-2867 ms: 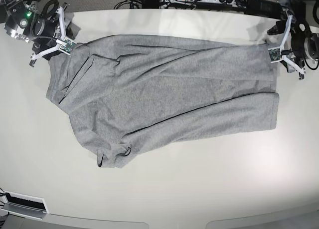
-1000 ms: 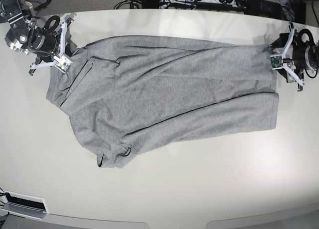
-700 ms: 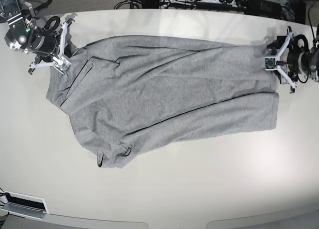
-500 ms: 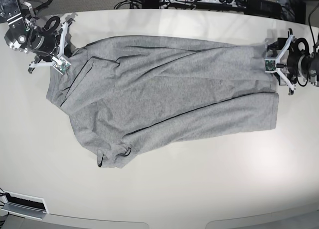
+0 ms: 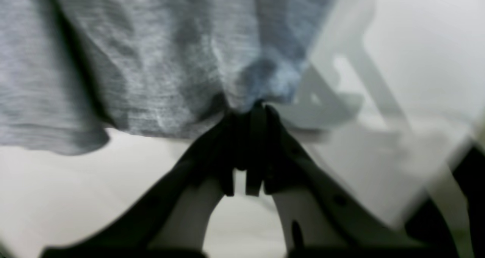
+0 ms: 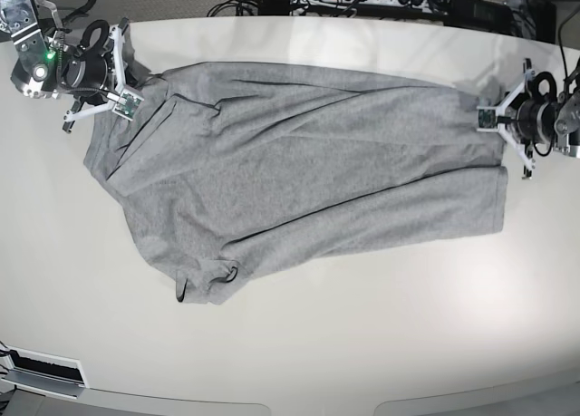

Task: Layout the t-shirt on the table in an organized manner, then fold the t-shirt properly
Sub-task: 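Grasp the collar edge corners of the grey shirt with both grippers, then drag the shirt with both grippers, left gripper pulling its corner along the table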

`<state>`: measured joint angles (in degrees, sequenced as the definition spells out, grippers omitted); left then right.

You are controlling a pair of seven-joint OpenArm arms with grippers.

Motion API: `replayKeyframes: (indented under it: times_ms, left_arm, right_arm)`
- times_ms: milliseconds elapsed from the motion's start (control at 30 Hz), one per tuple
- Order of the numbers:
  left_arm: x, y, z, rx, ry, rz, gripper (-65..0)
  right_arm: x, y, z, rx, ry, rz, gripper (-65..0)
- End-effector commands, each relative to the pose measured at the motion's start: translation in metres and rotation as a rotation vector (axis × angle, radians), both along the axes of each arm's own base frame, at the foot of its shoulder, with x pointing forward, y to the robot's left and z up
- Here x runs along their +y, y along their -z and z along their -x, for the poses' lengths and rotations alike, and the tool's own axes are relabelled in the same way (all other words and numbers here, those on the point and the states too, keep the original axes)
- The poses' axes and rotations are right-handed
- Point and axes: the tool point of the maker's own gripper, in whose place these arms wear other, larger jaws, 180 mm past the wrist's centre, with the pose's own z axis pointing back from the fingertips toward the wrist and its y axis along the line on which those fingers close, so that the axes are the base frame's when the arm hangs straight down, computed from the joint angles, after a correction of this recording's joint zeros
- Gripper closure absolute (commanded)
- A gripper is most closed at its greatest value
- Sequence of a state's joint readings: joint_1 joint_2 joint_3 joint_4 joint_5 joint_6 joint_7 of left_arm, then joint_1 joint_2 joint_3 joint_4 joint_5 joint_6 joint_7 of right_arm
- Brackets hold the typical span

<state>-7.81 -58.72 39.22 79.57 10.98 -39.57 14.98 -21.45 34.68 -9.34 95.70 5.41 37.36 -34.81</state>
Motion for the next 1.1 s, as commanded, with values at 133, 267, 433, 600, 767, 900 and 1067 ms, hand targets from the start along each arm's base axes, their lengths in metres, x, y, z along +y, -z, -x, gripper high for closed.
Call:
replayKeyframes:
  times_ms: [133, 267, 433, 600, 767, 900, 1067]
  left_arm:
    - [0.013, -0.034, -0.009, -0.035, 0.035, -0.022, 0.0]
    - [0.014, -0.048, -0.007, -0.039, 0.057, -0.018, 0.0]
    - [0.012, -0.053, -0.001, -0.021, 0.042, 0.007, 0.0]
    - [0.015, -0.049, 0.022, 0.036, 0.042, 0.006, 0.0]
    - [0.026, -0.051, 0.057, 0.115, 0.095, -0.039, 0.0]
    - [0.034, -0.056, 0.063, 0.126, 0.128, -0.074, 0.0]
    - [0.027, -0.054, 0.065, 0.135, 0.103, -0.041, 0.0]
  right_arm:
    - [-0.007, -0.021, 0.000, 0.010, -0.072, 0.034, 0.0]
    - [-0.007, -0.036, 0.013, 0.018, -0.130, 0.049, 0.0]
    - [-0.008, -0.042, 0.042, 0.061, -0.195, 0.068, 0.0]
    - [-0.025, -0.040, 0.067, 0.130, -0.233, 0.123, 0.0]
    - [-0.041, -0.041, 0.075, 0.166, -0.249, 0.181, 0.0]
    - [-0.037, -0.045, 0.074, 0.168, -0.246, 0.173, 0.0]
    - [-0.023, -0.051, 0.071, 0.151, -0.219, 0.113, 0.0]
